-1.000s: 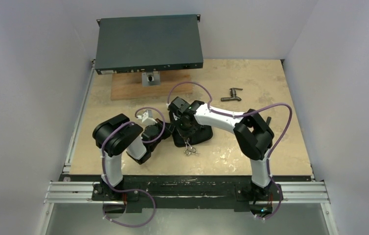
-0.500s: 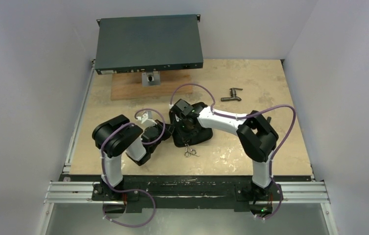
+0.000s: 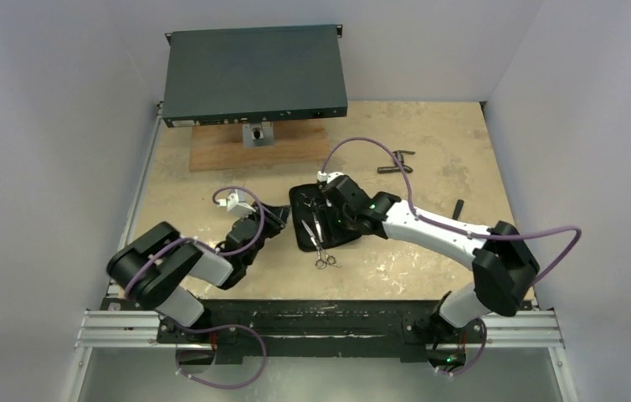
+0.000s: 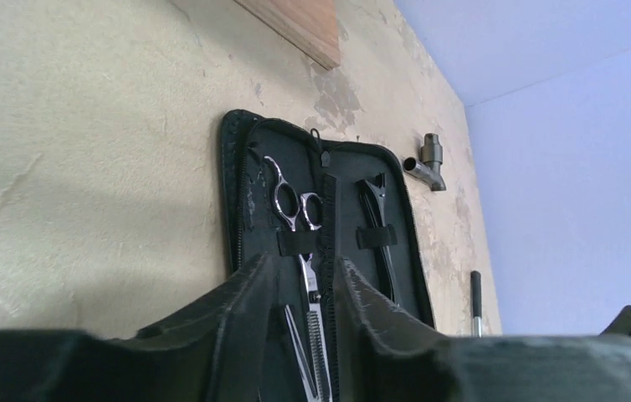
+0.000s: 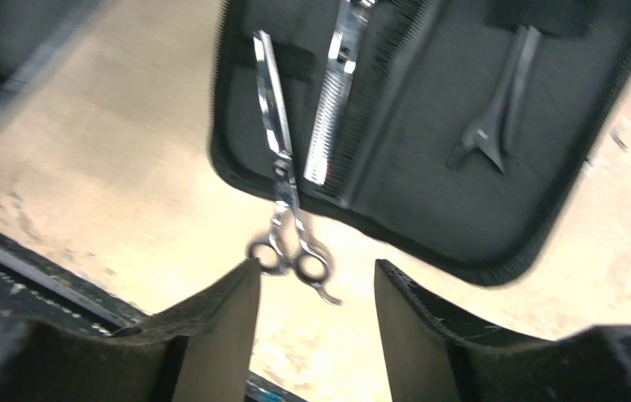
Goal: Sort the hair-cutting tools
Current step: Place the scissors in the hairdressing tool bag, then adjust the hairdressing tool bag at the center of the board.
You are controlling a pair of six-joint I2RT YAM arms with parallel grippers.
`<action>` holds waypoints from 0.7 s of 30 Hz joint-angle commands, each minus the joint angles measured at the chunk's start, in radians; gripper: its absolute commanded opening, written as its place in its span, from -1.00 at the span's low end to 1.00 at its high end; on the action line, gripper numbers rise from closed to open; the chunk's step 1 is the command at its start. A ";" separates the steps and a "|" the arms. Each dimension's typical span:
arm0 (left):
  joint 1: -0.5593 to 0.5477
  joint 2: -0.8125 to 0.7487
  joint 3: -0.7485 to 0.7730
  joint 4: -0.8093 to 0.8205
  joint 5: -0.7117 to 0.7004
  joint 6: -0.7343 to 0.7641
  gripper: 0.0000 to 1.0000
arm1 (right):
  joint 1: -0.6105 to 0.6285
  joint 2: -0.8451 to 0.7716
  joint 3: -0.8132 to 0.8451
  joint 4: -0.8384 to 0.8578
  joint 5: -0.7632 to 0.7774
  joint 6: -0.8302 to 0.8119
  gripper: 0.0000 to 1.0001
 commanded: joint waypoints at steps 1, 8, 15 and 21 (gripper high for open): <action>-0.024 -0.228 -0.021 -0.302 -0.047 0.035 -0.27 | -0.021 -0.116 -0.121 0.109 0.160 0.087 0.09; -0.172 -0.577 0.117 -1.007 -0.162 0.121 -0.03 | -0.230 -0.239 -0.235 0.335 0.097 0.186 0.39; -0.219 -0.759 0.118 -1.276 -0.120 0.134 0.05 | -0.389 -0.161 -0.295 0.497 -0.009 0.190 0.38; -0.231 -0.871 0.092 -1.362 -0.006 0.198 0.05 | -0.413 -0.129 -0.366 0.639 -0.098 0.208 0.33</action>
